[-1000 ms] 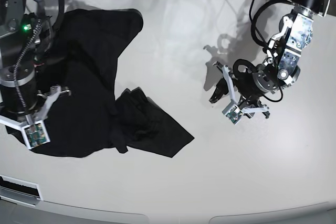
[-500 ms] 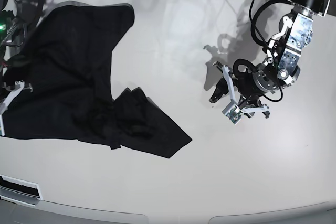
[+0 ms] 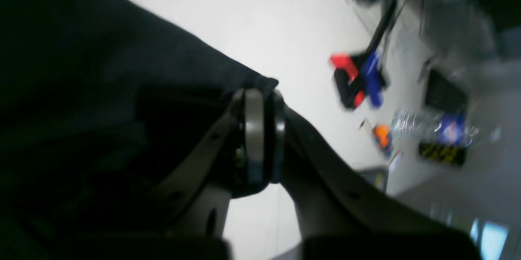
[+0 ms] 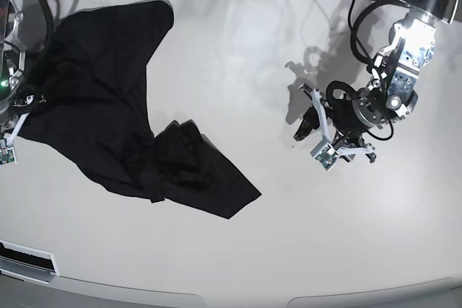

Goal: Layout the t-shirt on the table in an organized manner, then fold the t-shirt properly
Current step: 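Grasp the shirt with both grippers at separate points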

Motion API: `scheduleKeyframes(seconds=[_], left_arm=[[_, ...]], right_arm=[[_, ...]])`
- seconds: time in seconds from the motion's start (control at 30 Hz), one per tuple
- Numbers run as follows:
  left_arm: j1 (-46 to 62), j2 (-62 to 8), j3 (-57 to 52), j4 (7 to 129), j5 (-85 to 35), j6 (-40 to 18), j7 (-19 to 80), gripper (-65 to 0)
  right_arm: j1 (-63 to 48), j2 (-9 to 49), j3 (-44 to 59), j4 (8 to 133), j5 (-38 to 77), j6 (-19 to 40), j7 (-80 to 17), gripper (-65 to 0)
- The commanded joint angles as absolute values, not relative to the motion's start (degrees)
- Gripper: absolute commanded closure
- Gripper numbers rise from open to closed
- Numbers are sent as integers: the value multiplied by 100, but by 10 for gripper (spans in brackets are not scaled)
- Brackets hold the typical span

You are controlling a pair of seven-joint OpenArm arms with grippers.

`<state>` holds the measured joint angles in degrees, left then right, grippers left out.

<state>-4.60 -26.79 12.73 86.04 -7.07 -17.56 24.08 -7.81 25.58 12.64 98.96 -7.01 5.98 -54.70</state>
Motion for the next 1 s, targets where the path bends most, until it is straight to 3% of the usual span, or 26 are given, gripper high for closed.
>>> scheduleKeyframes(seconds=[0.0,0.07,0.13,0.23,0.37,0.53,0.6,0.8,0.97], left_arm=[[-541,-2768,1229,8687,-755,-1730,2300,-286],[-541,-2797,1229,8687,-755,-1737,2305,-286],[-545,-2797,1229,8687,-755,-1734,2318,-286],[-539,-2797,1229,8687,-755,-1734,2344,-286],[-523,-2797,1229,8687,-768,-1734,2434,-286],[-526,-2797,1229,8687,-801,-1734,2447,-286],[-526,-2797,1229,8687,-799,-1734,2453,-286],[-528,-2794,1229,8687,-799,-1732,2453,-286],[-526,-2840,1229,8687,-799,-1732,2569,-286]], right_arm=[[-631,2670,1313,9865,-799,408,-5478,-138],[-513,2670,1313,9765,-1015,152,-5579,-313],[-401,2670,1315,9797,-1288,-102,-5581,-378],[-233,2672,1319,10066,-1326,-113,-5581,-377],[-178,2668,1319,10724,-5,574,-5513,-373],[-176,2587,1306,11043,3173,2600,-5290,-373],[-176,2344,1260,11041,3830,3155,-5297,-373],[-134,1376,515,10807,3330,3581,-5140,-373],[178,939,-620,9933,1778,2842,-4604,-373]])
